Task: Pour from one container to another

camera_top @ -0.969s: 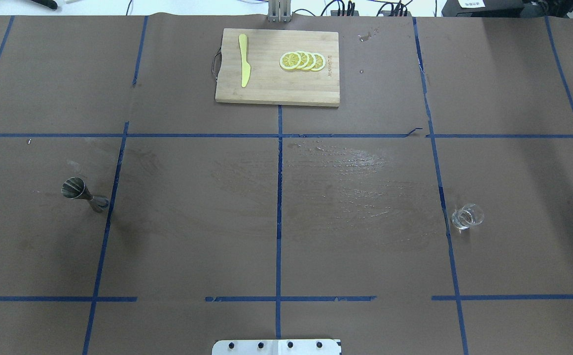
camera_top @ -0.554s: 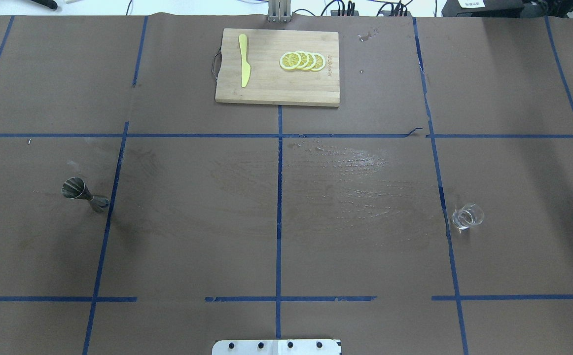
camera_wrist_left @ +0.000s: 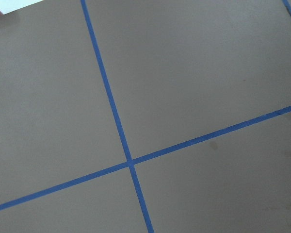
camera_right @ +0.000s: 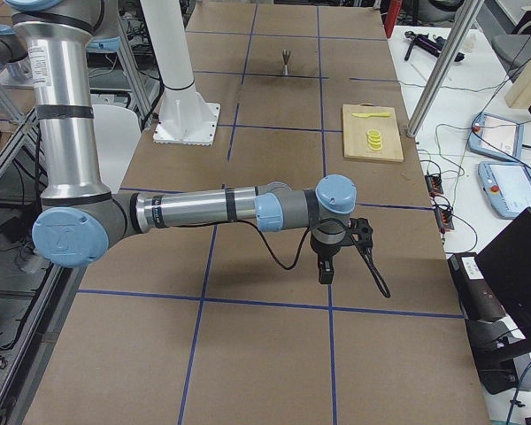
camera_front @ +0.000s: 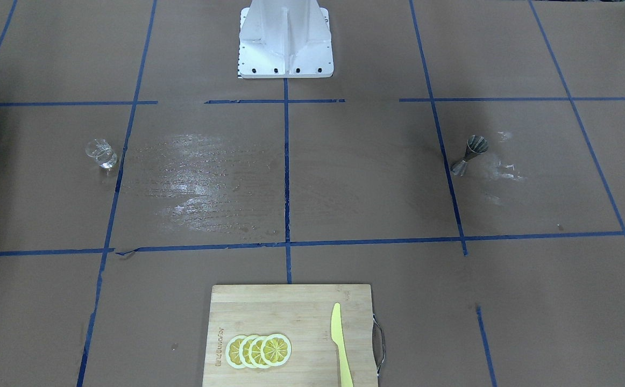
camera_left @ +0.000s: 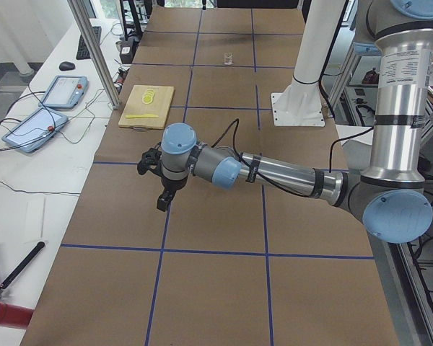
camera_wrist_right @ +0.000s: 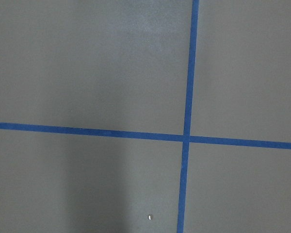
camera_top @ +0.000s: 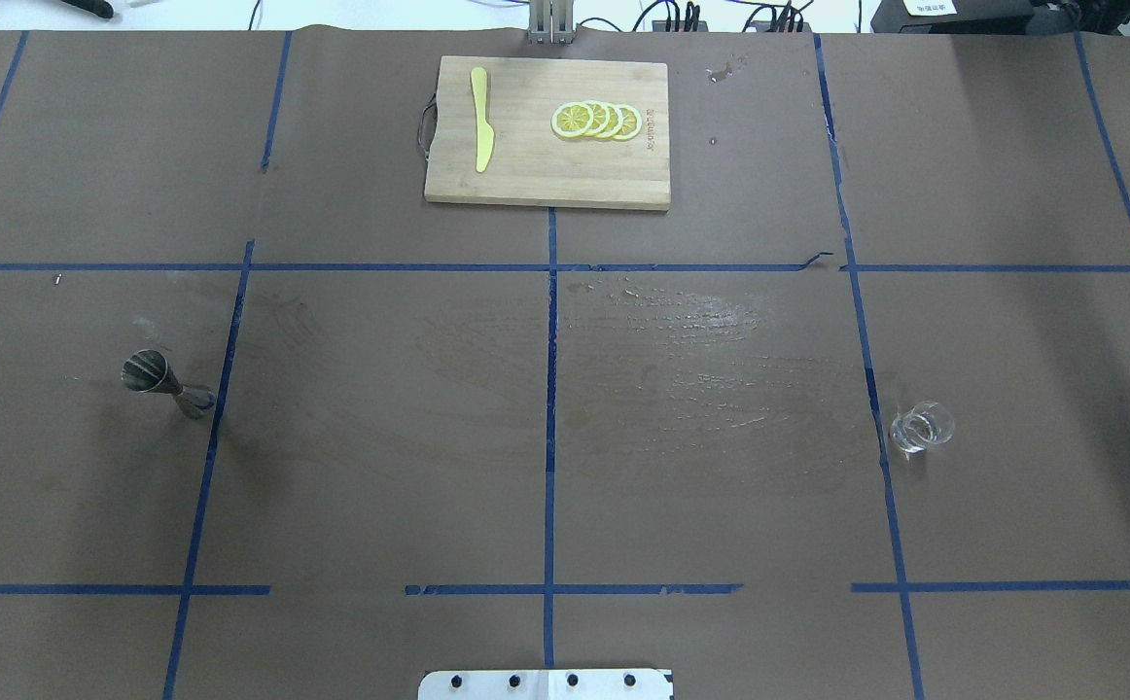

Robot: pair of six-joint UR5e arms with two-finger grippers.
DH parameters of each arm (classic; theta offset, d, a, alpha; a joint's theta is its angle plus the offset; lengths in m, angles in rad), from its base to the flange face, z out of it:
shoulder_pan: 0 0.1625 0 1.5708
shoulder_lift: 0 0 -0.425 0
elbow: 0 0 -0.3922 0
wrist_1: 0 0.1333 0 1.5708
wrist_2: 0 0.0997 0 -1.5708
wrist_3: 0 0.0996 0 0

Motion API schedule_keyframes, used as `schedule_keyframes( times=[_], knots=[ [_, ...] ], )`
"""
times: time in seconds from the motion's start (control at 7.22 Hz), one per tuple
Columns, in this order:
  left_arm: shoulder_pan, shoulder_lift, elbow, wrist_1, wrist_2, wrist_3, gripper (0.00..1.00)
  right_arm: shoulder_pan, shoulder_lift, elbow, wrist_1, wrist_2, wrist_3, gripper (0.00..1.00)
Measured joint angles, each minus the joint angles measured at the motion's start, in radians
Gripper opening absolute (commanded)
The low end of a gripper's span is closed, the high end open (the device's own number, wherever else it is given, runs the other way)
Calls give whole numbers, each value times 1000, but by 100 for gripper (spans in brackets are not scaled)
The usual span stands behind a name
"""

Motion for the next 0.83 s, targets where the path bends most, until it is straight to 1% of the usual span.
schedule_keyframes(
  times=[0.14,0.28,0.42,0.55,0.69,0.83],
  knots=[
    [78,-1,-15,-108,6,-176,100,-2,-4,-1,24,9,3,100],
    [163,-4,-55,-192,35,-371,100,-5,-6,1,37,24,6,100],
    [270,-6,-128,-233,130,-554,100,-13,-7,7,44,35,6,100],
    [389,-6,-207,-247,283,-717,100,-27,-8,11,47,40,5,100],
    [520,-6,-269,-251,478,-897,100,-39,-8,13,48,41,5,100],
    [650,0,-307,-251,690,-1060,100,-45,-8,14,48,41,5,100]
  ],
)
